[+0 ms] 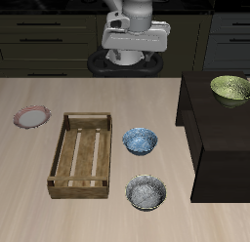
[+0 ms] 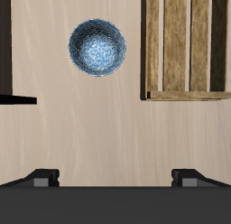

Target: Place the blue bowl and the green bowl in the wooden tray

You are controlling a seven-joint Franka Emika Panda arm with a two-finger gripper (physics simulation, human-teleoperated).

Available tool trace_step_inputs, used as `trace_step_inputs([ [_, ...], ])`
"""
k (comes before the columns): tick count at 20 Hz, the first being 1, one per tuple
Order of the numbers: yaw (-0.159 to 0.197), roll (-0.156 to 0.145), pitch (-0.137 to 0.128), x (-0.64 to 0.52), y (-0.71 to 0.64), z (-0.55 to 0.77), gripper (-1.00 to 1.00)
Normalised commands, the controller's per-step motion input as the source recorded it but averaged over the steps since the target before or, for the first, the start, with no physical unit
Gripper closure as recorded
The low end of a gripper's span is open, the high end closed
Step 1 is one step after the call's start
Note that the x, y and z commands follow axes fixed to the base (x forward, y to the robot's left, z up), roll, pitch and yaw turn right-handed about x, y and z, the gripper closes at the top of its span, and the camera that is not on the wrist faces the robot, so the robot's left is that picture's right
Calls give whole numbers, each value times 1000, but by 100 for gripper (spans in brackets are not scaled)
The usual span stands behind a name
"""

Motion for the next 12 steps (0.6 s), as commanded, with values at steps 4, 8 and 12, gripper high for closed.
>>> trace_step_inputs([
  [4, -18, 1, 15, 244, 121, -130, -100],
  [8, 1, -10, -6, 229, 78, -108, -100],
  [12, -3, -14, -9, 229, 66, -130, -100],
])
